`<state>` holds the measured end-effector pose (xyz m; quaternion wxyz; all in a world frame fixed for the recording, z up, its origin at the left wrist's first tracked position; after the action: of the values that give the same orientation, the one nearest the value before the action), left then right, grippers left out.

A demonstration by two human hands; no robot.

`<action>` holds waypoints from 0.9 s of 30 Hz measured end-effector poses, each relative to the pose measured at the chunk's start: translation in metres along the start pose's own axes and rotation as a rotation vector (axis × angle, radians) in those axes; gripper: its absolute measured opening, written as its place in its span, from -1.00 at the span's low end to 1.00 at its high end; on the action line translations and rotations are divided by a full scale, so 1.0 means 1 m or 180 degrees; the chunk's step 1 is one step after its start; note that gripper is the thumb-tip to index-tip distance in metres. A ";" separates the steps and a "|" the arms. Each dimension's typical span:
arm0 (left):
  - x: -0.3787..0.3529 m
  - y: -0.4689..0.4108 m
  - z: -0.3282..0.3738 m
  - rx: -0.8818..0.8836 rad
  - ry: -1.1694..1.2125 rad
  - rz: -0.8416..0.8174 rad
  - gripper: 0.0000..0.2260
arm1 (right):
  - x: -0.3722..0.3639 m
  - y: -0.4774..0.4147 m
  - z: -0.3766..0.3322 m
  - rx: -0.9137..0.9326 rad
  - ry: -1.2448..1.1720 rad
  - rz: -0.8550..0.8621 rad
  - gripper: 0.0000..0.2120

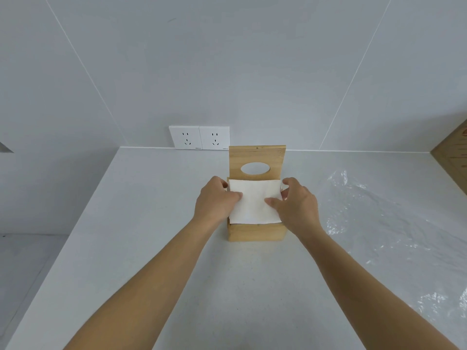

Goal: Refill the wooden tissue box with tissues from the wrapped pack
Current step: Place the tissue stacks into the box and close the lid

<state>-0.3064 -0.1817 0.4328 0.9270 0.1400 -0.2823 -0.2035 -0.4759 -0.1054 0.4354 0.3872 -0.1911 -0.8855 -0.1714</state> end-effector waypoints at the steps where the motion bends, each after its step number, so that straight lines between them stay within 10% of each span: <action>1: 0.000 0.000 0.000 -0.0033 -0.0070 0.0014 -0.71 | 0.001 0.000 -0.003 0.0057 0.0060 0.0005 -0.52; 27: -0.019 -0.004 0.007 -0.0751 -0.2130 0.0197 -0.83 | -0.023 -0.004 -0.021 0.0495 0.1815 -0.0009 -0.61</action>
<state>-0.3262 -0.1777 0.4283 0.7987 -0.0509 -0.5490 -0.2411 -0.4498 -0.1229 0.4307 0.6337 -0.1037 -0.7518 -0.1503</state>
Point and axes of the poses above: each hand's wrist, its own y-axis away from the middle knuckle, its own x-axis out of the back of the hand, z = x × y, the point moved 7 cm from there along -y, towards the middle knuckle, and after that the axes turned 8 degrees about -z, right-handed, at the moved point
